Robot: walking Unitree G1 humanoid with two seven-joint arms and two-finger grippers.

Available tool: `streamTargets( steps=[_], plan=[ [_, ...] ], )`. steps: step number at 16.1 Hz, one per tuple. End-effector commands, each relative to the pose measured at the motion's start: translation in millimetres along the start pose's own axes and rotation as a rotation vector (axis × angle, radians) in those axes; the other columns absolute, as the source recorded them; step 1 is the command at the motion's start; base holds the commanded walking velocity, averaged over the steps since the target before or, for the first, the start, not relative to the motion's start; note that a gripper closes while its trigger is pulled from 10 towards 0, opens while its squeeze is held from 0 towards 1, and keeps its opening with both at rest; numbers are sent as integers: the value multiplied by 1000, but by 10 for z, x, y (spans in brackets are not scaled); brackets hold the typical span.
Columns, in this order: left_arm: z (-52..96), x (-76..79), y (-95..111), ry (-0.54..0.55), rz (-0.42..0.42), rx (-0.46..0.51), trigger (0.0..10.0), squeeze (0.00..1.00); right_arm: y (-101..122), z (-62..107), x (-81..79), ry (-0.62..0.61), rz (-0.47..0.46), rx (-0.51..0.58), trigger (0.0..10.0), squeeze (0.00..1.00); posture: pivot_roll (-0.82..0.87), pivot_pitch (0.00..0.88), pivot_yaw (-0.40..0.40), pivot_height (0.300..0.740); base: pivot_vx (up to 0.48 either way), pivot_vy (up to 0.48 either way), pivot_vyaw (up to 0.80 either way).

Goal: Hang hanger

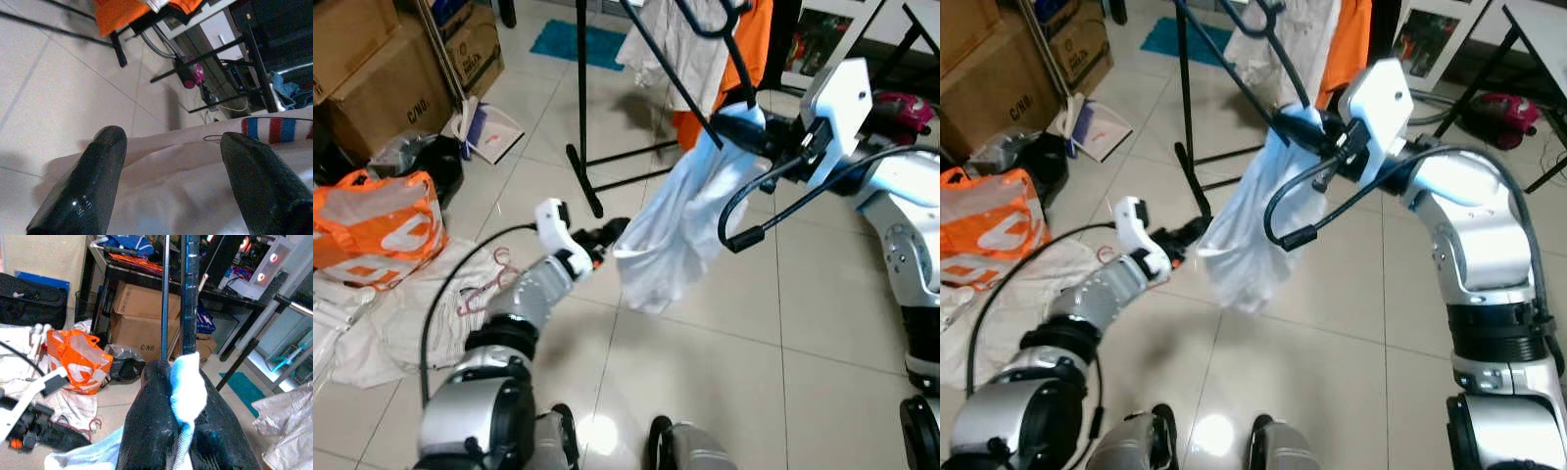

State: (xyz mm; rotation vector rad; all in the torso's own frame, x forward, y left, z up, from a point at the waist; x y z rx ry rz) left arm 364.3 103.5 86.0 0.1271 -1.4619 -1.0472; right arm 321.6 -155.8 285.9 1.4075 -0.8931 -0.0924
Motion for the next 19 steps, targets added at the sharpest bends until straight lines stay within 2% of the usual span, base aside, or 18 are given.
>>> streamTargets(
  steps=[1,5,9,12,17,19],
  plan=[
    [-66,117,-29,-42,30,-5,10000,0,183,42,64,-5,42,43,0,0,-193,179,-80,740,0,0,0],
    [-100,237,-49,-95,-2,-24,10000,0,200,55,60,-4,49,33,0,0,-204,169,-80,740,0,0,0],
    [8,202,122,-86,-107,30,10000,0,68,98,126,-37,39,-11,0,0,-192,163,-83,740,0,0,0],
    [79,316,198,-128,-130,41,10000,0,-76,116,173,-71,21,-47,0,0,-181,165,-84,740,0,0,0],
    [182,384,113,-150,-112,15,10000,0,-88,81,182,-78,14,-40,0,0,-171,175,-81,740,0,0,0],
    [169,325,-2,-122,-111,-22,10000,0,-53,60,179,-69,20,-27,0,0,-173,178,-80,740,0,0,0]
  ],
)
Point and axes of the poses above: a point about 5 cm out from each wrist's last joint towards the gripper, its own z axis pointing back from the gripper into the wrist, its own y axis along the axis of the wrist's last joint, x = y × z, the point moved 1 cm from there along -z, pointing out of the wrist towards the gripper, and after that the axes turned 2 degrees about z, right-handed, at the moved point
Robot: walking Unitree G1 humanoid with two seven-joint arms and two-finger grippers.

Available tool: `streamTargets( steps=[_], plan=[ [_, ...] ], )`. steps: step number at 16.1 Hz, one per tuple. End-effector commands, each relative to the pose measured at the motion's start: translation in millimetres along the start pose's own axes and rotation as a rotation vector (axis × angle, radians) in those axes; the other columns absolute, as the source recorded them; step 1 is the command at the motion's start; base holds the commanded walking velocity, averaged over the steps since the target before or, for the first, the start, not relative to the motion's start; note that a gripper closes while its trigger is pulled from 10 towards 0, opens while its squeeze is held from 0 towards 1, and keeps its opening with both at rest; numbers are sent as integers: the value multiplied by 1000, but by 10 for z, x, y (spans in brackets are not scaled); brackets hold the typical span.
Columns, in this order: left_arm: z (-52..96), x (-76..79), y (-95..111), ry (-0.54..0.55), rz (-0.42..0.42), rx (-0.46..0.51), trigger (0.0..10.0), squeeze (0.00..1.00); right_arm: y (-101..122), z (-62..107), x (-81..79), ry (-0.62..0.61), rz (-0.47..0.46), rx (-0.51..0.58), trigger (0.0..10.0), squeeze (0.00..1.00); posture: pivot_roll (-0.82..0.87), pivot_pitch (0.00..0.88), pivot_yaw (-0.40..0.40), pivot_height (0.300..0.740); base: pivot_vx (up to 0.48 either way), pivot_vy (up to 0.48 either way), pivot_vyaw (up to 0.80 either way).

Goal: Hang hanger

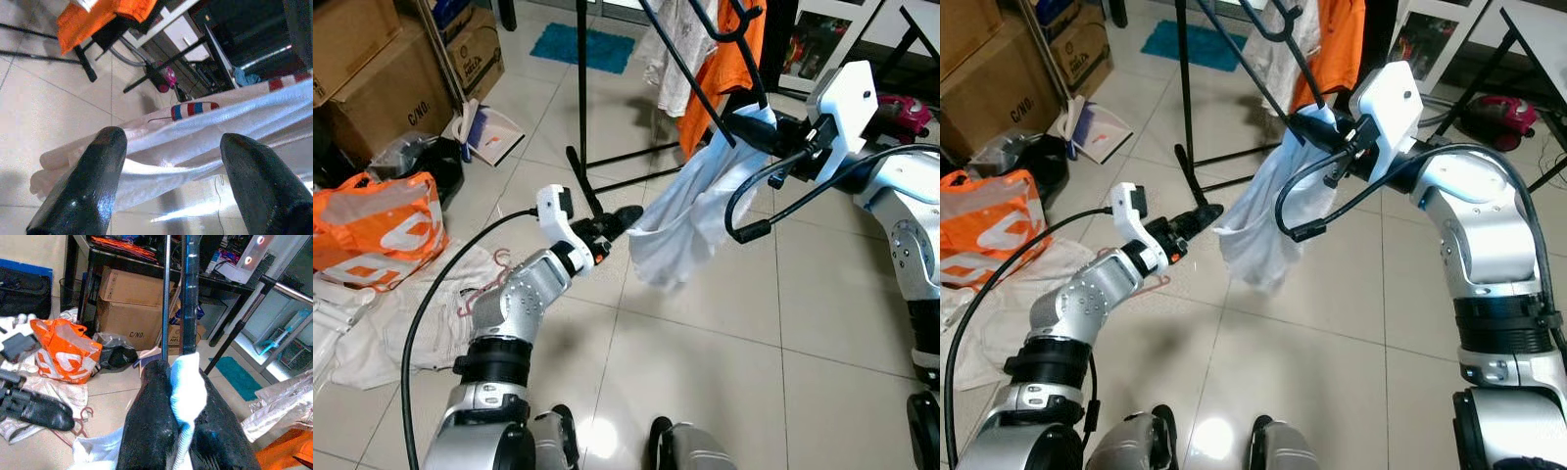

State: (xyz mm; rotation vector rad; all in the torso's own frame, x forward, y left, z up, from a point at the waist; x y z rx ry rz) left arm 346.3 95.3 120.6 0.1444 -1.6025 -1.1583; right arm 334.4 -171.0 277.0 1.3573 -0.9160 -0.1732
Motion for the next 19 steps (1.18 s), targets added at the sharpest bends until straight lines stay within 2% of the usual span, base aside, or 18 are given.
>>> streamTargets(
  steps=[1,7,9,14,19],
  plan=[
    [-5,-66,-158,43,16,-49,10000,0,149,-2,39,-8,37,50,0,0,-179,182,-81,740,0,0,0],
    [-78,-203,-312,112,81,-79,10000,0,345,2,17,7,42,104,0,0,-200,190,-77,740,0,0,0],
    [-85,-254,-287,132,106,-50,10000,0,391,22,8,10,42,114,0,0,-205,190,-76,740,0,0,0],
    [-97,-267,-148,119,121,8,10000,0,435,52,-3,18,43,118,0,0,-212,192,-73,740,0,0,0],
    [-90,-176,-85,61,104,22,10000,0,315,75,21,6,42,69,0,0,-208,194,-76,740,0,0,0]
  ],
)
Point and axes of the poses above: a point about 5 cm out from each wrist's last joint towards the gripper, its own z axis pointing back from the gripper into the wrist, its own y axis along the axis of the wrist's last joint, x = y × z, the point moved 1 cm from there along -z, pointing out of the wrist towards the gripper, and after that the axes turned 2 degrees about z, right-handed, at the moved point
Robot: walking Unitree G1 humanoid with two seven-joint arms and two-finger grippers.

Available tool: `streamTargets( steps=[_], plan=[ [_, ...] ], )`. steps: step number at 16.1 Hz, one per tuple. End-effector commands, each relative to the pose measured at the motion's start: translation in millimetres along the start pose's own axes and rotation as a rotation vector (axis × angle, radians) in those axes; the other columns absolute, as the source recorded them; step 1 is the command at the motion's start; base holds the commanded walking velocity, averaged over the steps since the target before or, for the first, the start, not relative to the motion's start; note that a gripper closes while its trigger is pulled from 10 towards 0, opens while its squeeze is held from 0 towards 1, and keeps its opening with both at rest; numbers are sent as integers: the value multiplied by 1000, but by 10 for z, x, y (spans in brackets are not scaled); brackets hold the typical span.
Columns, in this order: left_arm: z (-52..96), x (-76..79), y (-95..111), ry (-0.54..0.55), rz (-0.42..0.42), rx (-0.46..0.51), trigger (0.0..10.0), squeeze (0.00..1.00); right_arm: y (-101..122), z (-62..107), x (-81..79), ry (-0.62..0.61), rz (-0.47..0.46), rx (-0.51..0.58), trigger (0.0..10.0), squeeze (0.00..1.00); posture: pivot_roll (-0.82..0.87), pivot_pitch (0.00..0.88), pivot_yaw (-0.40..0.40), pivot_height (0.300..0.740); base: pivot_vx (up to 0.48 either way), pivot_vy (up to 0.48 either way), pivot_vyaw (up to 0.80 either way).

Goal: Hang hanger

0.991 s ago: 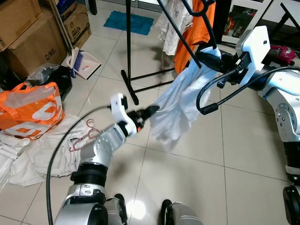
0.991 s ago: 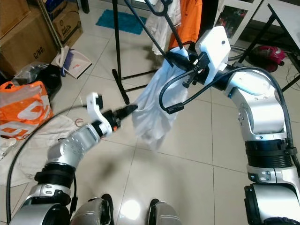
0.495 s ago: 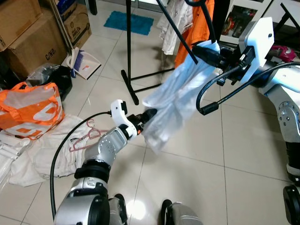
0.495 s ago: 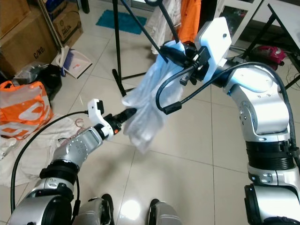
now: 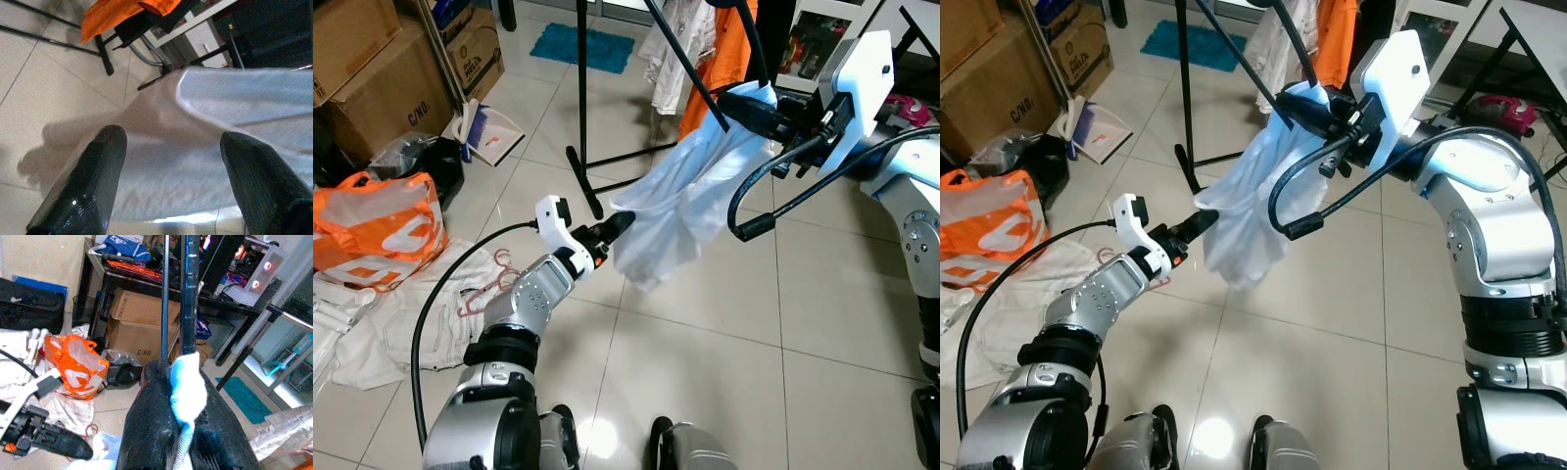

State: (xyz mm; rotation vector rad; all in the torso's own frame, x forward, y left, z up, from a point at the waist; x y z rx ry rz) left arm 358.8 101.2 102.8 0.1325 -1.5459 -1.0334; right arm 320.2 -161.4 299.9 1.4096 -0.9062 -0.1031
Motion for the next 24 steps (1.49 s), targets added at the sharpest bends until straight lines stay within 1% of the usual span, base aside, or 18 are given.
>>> streamTargets(
  steps=[1,6,7,8,9,12,14,16,17,18,19,20,22,24],
  plan=[
    [-3,53,-49,-28,6,-17,10000,0,10,78,73,-39,24,-7,0,0,-206,194,-76,740,0,0,0],
    [17,62,-70,-31,33,-17,10000,0,14,73,64,-36,24,-5,0,0,-207,197,-74,740,0,0,0],
    [6,57,-97,-24,55,-24,10000,0,33,66,61,-34,26,0,0,0,-207,197,-74,740,0,0,0],
    [-11,26,-162,-2,93,-38,10000,0,86,54,52,-29,29,16,0,0,-211,199,-74,740,0,0,0],
    [-19,42,-196,-6,112,-45,10000,0,113,50,49,-27,33,23,0,0,-215,198,-75,740,0,0,0],
    [-26,74,-242,-14,123,-62,10000,0,151,50,52,-27,37,31,0,0,-215,198,-75,740,0,0,0],
    [-20,46,-294,5,131,-81,10000,0,187,54,58,-27,41,42,0,0,-220,195,-75,740,0,0,0],
    [-20,2,-276,32,139,-66,10000,0,226,50,53,-23,36,59,0,0,-220,195,-75,740,0,0,0],
    [-21,-73,-228,77,160,-30,10000,0,295,37,39,-15,28,90,0,0,-216,191,-75,740,0,0,0],
    [-20,-134,-226,114,175,-20,7922,0,329,31,33,-11,23,106,0,0,-213,189,-75,740,0,0,0],
    [-23,-166,-237,137,188,-19,2784,0,346,29,31,-10,17,115,0,0,-212,188,-74,740,0,0,0],
    [-32,-177,-251,151,195,-19,0,0,352,25,31,-11,14,119,0,0,-213,188,-73,740,0,0,0],
    [-55,-178,-233,166,208,8,0,0,356,22,31,-14,10,122,0,0,-214,189,-73,740,0,0,0],
    [-108,-98,-103,118,186,66,0,0,371,25,30,-16,3,127,0,0,-216,193,-71,740,0,0,0]
  ],
)
Point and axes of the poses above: a point about 5 cm out from each wrist's last joint towards the gripper, its own z axis pointing back from the gripper into the wrist, its own y axis along the axis of the wrist's last joint, x = y × z, the point moved 1 cm from there along -z, pointing out of the wrist towards the gripper, and after that the axes turned 2 degrees about z, right-handed, at the moved point
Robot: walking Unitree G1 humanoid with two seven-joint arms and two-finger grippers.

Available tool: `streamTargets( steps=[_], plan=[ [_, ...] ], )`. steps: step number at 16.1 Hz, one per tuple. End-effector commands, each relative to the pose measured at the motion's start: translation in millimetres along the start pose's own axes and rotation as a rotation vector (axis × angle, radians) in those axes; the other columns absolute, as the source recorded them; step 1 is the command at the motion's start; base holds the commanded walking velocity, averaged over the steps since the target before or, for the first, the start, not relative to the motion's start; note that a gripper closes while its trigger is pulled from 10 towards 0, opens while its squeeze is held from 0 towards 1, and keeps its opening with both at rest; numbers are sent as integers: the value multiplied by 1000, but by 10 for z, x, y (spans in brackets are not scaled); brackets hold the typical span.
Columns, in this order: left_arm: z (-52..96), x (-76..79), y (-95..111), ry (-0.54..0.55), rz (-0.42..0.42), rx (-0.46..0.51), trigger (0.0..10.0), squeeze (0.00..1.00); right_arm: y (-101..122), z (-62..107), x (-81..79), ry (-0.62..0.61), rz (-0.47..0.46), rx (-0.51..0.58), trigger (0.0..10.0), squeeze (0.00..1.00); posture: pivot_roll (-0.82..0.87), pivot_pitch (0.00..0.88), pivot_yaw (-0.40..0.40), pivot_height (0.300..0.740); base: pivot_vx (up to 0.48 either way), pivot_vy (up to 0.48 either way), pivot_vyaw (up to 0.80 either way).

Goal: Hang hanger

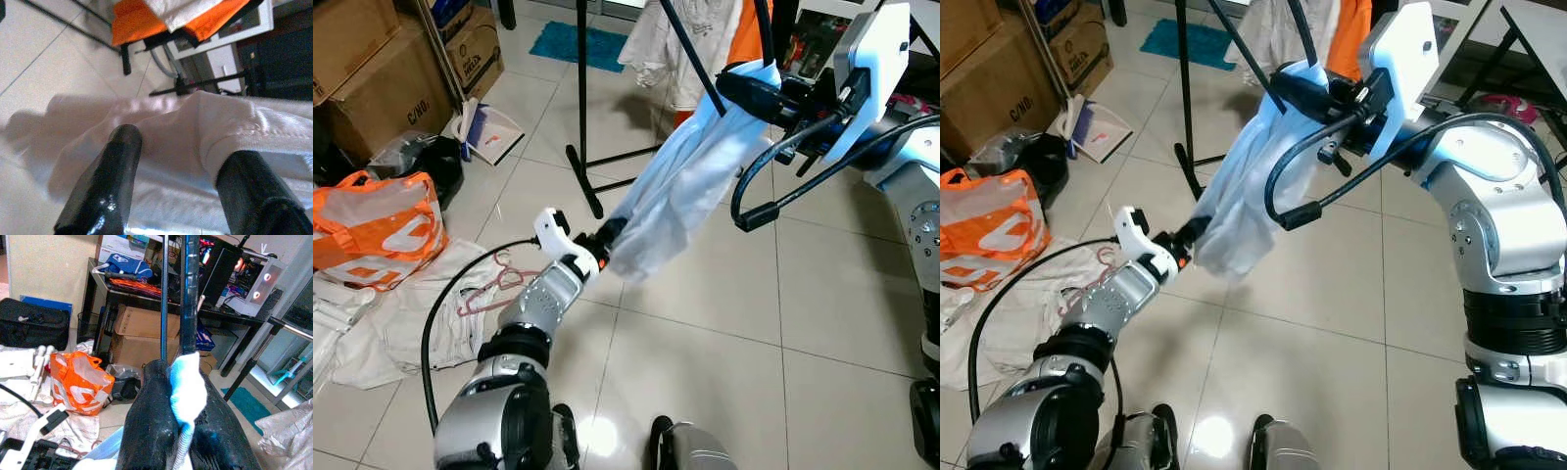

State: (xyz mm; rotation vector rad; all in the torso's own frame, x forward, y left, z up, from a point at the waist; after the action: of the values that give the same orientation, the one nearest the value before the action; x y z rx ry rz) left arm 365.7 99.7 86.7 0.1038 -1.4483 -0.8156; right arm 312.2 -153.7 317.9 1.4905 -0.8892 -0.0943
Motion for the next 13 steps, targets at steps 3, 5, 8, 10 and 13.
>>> streamTargets(
  steps=[3,5,8,10,13],
  plan=[
    [-22,7,-23,3,-33,-7,0,0,152,53,38,-24,33,51,0,0,-215,196,-69,740,0,0,0],
    [-23,17,-23,-9,-103,2,0,0,111,61,43,-31,30,40,0,0,-213,197,-67,740,0,0,0],
    [-34,59,13,-22,-191,16,0,0,-17,80,60,-47,26,0,0,0,-208,195,-67,740,0,0,0],
    [-30,41,39,-3,-210,11,0,0,-137,98,72,-60,18,-37,0,0,-203,195,-66,740,0,0,0],
    [-5,69,172,-4,-231,34,0,0,-334,148,96,-83,16,-104,0,0,-191,191,-64,740,0,0,0]
  ],
)
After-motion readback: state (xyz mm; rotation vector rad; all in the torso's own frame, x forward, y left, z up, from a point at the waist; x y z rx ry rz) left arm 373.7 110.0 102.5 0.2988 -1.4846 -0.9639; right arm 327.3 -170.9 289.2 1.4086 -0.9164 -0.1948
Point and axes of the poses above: a point about 5 cm out from each wrist's last joint towards the gripper, its own z axis pointing back from the gripper into the wrist, its own y axis along the axis of the wrist's last joint, x = y × z, the point moved 1 cm from there along -z, pointing out of the wrist towards the gripper, and after that the axes turned 2 degrees about z, right-handed, at the moved point
